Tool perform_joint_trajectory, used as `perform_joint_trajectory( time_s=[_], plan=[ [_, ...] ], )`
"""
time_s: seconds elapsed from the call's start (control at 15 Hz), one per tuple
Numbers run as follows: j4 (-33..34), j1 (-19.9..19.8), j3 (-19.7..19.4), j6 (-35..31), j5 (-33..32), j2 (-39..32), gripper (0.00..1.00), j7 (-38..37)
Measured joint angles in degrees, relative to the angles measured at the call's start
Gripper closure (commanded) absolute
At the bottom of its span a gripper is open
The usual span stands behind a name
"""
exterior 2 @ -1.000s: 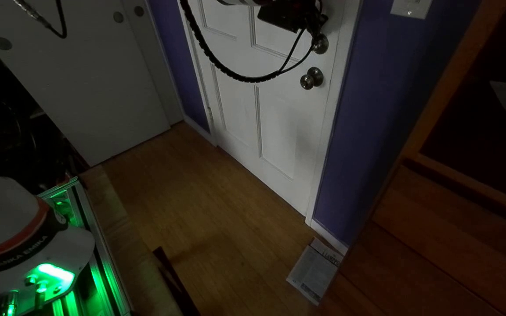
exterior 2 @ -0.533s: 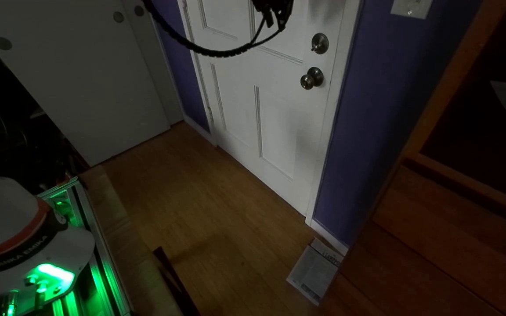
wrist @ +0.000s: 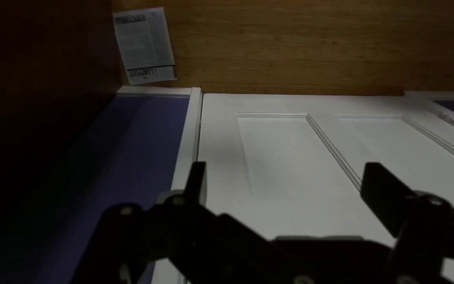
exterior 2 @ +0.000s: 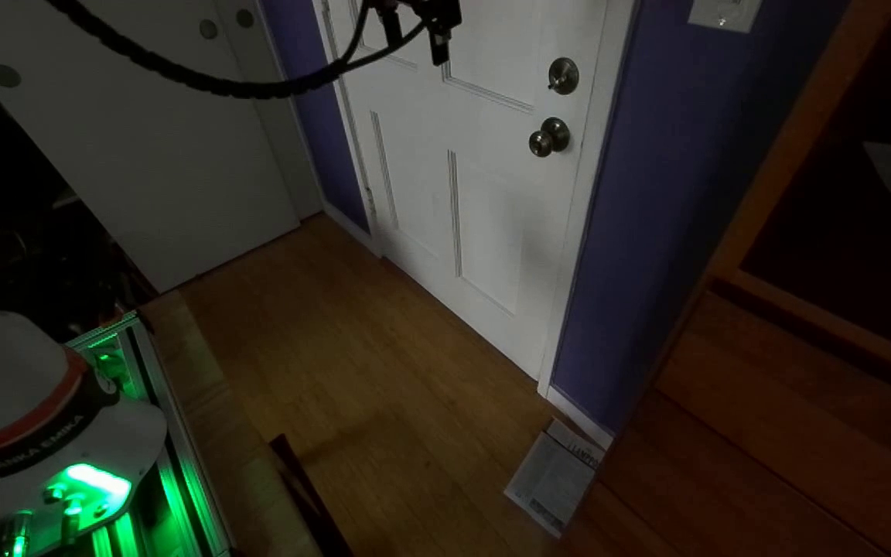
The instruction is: Turn the upper knob on the door
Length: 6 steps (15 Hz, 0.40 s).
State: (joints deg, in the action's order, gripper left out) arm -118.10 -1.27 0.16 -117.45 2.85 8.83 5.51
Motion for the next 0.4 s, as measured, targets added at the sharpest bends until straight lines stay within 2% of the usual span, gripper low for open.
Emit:
perform_joint_trajectory(
  time_s=[0.2,0.4],
  plan=[
    [-5.31,-0.41,-1.19,0.47,-1.33,6.50,0.00,0.15],
    [-5.86,-0.37,-1.34,0.47,-1.37,7.79,0.00,0.17]
  ],
)
